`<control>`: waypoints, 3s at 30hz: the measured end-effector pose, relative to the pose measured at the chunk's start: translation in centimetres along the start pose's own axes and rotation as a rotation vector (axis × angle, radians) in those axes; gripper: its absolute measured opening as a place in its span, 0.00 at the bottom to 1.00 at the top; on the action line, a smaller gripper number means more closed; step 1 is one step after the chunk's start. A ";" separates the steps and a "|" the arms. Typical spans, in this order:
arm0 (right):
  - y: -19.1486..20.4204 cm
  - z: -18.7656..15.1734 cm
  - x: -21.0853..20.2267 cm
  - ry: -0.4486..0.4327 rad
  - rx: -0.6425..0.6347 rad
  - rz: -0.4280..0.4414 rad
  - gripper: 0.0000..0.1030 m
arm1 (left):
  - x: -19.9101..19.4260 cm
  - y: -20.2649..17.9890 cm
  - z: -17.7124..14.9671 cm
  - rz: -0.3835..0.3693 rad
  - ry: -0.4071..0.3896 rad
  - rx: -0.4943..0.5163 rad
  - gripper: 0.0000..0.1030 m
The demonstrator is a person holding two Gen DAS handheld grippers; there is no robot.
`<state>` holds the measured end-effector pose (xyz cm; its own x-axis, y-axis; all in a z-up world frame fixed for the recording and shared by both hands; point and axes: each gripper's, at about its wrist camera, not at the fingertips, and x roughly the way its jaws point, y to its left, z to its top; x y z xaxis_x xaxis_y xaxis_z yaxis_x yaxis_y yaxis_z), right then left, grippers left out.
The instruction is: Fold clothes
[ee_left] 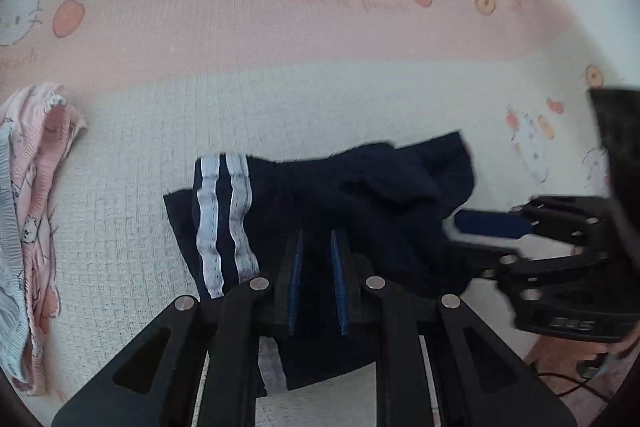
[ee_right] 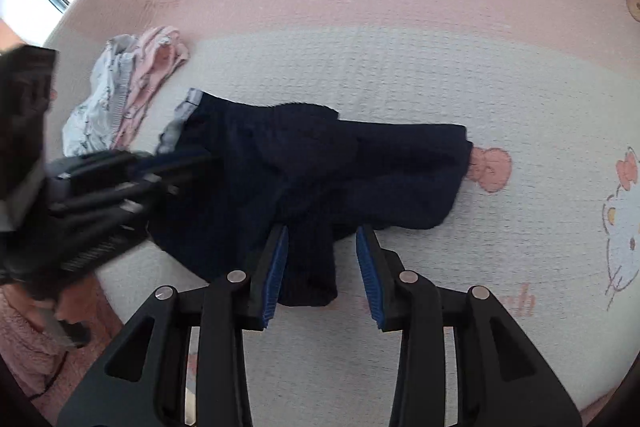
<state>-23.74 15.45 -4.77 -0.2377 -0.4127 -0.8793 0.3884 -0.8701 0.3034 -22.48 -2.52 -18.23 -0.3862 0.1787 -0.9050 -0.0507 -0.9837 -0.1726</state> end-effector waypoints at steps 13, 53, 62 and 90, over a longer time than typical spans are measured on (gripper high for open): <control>0.8 1.7 3.0 0.040 -0.241 -0.290 0.36 | 0.6 5.5 -0.4 -0.199 0.038 -0.271 0.15; -2.0 -2.9 0.3 0.167 -0.266 -0.271 0.38 | 1.8 3.4 1.1 -0.273 0.034 -0.205 0.15; 4.1 -4.4 1.0 0.089 -0.244 -0.068 0.38 | -3.1 4.7 0.0 -0.271 -0.023 -0.206 0.17; -3.1 2.8 -0.4 -0.099 -0.076 -0.170 0.45 | -0.2 7.0 -0.2 -0.166 0.097 -0.151 0.17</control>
<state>-27.32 17.50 -4.36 -0.3904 -0.2890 -0.8741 0.4000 -0.9084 0.1216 -22.55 -9.48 -19.30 -0.2931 0.3457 -0.8914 0.0350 -0.9278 -0.3714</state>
